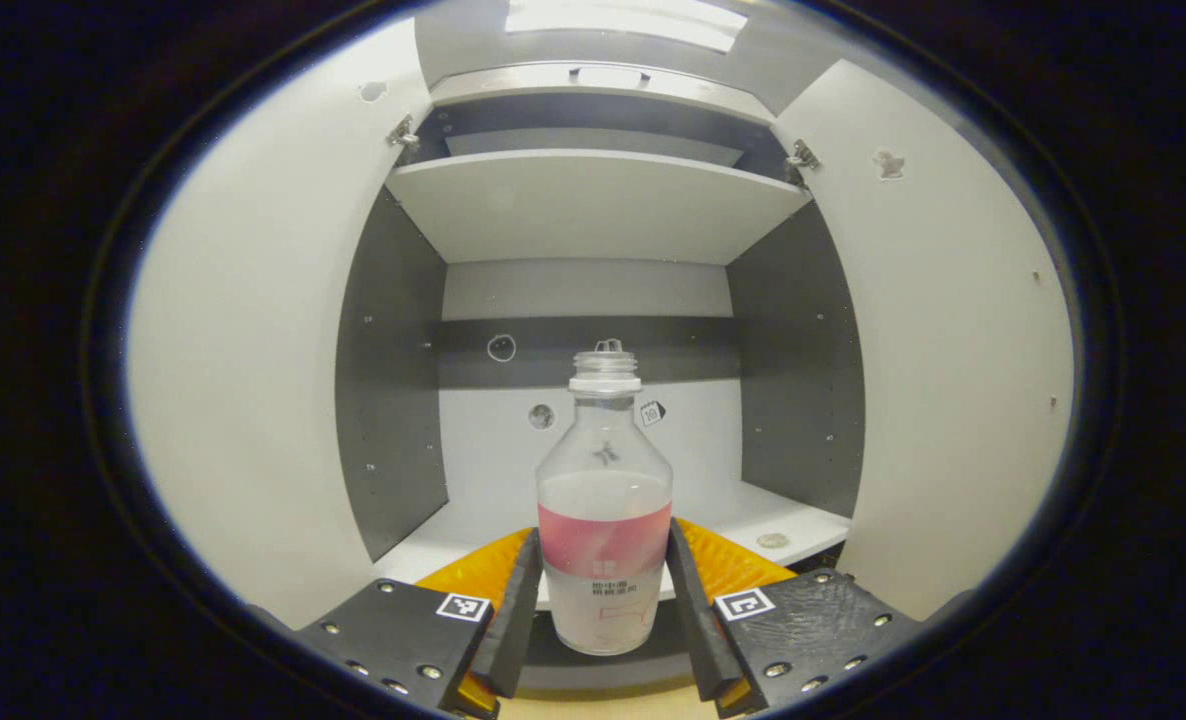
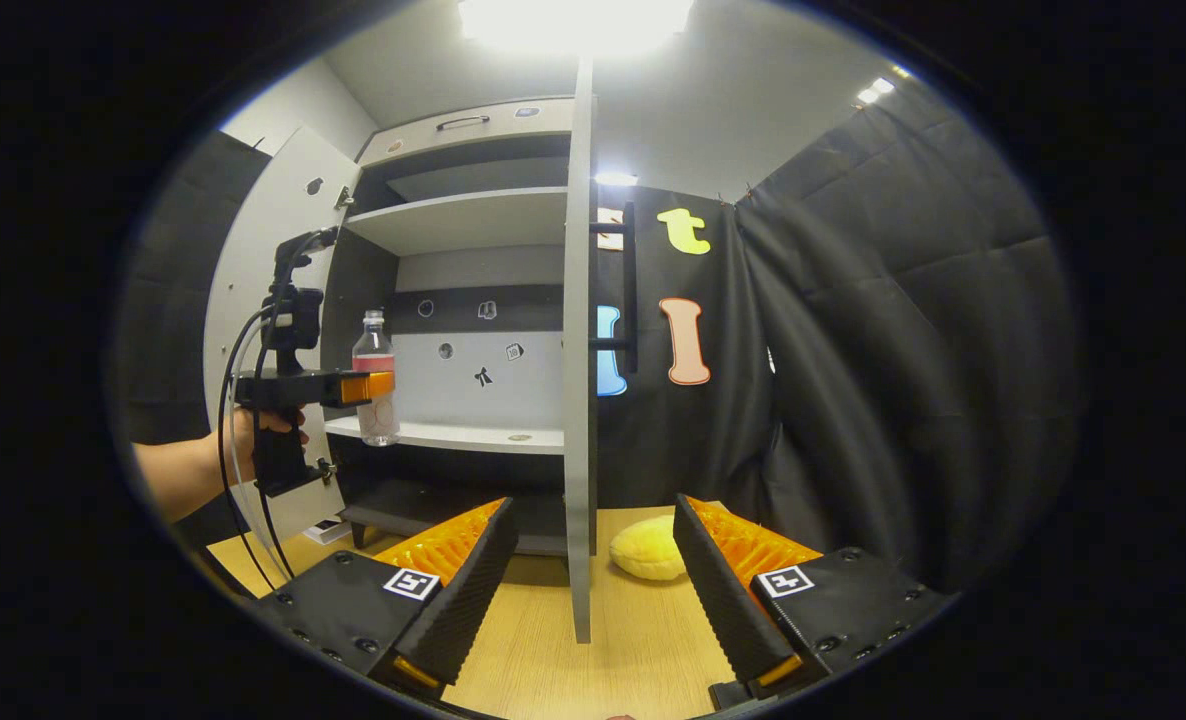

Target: Grasp the bottle in the cabinet with the left hand and place it on the coaster, then close the right door with the right hand and the left door with the left hand.

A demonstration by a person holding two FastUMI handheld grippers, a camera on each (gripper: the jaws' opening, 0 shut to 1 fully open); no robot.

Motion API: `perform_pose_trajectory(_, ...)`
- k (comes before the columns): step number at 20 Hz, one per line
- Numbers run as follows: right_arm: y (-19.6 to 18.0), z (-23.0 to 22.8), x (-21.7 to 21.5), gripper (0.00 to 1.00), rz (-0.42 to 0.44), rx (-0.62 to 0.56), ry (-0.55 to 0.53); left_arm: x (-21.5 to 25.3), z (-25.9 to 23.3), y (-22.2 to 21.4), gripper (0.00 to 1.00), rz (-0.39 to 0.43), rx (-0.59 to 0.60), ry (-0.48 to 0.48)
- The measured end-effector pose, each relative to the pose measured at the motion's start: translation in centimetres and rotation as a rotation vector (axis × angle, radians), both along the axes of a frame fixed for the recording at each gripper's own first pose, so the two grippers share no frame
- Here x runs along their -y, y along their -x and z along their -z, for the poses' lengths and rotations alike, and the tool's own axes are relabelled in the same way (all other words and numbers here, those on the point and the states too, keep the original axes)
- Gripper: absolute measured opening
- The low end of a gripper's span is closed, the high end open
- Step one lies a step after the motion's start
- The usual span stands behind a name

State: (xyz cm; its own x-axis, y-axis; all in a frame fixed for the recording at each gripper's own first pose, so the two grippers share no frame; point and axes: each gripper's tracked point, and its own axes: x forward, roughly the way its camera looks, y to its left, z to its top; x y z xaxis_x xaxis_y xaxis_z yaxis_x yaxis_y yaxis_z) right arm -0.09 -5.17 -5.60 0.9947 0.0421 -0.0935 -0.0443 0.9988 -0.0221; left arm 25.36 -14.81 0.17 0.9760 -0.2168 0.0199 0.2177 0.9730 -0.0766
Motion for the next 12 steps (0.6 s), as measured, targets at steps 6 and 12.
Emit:
perform_pose_trajectory(6,1.3,0.3,0.1,0.95,-0.039,-0.009,0.009,-0.8,3.1,5.3,0.66,-0.003,-0.013,0.02)
perform_pose_trajectory(12,1.8,0.7,0.5,0.99,-0.043,-0.024,-0.003,-1.1,7.2,9.6,0.66,0.016,-0.04,0.064)
